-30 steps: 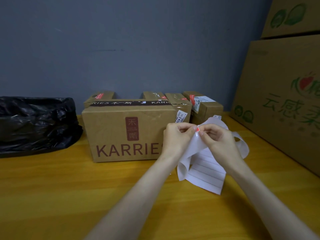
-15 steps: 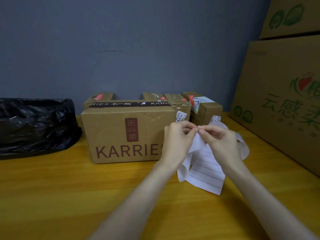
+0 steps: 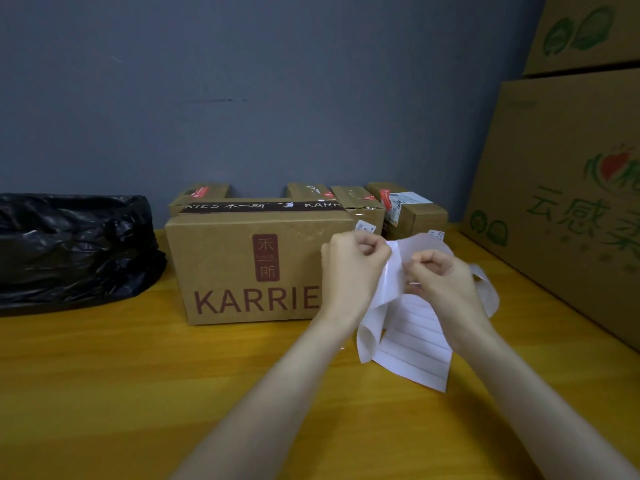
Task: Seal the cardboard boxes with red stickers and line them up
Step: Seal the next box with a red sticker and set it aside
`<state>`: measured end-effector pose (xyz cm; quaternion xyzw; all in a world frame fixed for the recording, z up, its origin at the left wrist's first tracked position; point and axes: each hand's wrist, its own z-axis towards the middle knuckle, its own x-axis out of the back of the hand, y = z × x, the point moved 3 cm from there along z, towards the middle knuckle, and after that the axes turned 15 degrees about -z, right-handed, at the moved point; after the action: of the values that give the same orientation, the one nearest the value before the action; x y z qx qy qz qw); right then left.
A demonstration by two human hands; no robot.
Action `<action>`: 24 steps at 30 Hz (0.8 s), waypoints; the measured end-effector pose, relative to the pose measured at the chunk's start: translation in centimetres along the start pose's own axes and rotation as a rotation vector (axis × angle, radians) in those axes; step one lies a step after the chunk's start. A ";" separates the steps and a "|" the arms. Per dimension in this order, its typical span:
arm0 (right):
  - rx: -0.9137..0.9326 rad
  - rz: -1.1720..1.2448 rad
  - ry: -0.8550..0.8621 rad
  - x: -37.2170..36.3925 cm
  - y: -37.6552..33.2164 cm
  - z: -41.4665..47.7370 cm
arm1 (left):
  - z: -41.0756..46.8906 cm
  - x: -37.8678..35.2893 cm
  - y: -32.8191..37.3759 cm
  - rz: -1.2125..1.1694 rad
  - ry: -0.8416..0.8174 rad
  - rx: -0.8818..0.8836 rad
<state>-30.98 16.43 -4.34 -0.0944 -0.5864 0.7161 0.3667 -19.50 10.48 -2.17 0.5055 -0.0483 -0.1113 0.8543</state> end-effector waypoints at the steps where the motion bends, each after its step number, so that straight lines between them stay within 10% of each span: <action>1: -0.052 0.040 -0.005 0.1 0.0 0.0 | 0.3 0.2 0.1 -0.036 0.043 0.049; 15: -0.381 0.135 -0.177 -0.2 -0.2 -0.4 | -0.9 -1.2 -0.4 0.108 -0.295 -0.117; 24: -0.396 0.167 -0.128 0.1 0.1 0.3 | -0.4 -0.2 -0.2 -0.075 -0.057 0.148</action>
<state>-31.26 16.26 -4.30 -0.1671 -0.7277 0.6193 0.2428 -19.69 10.80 -2.48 0.5654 -0.0619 -0.1536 0.8080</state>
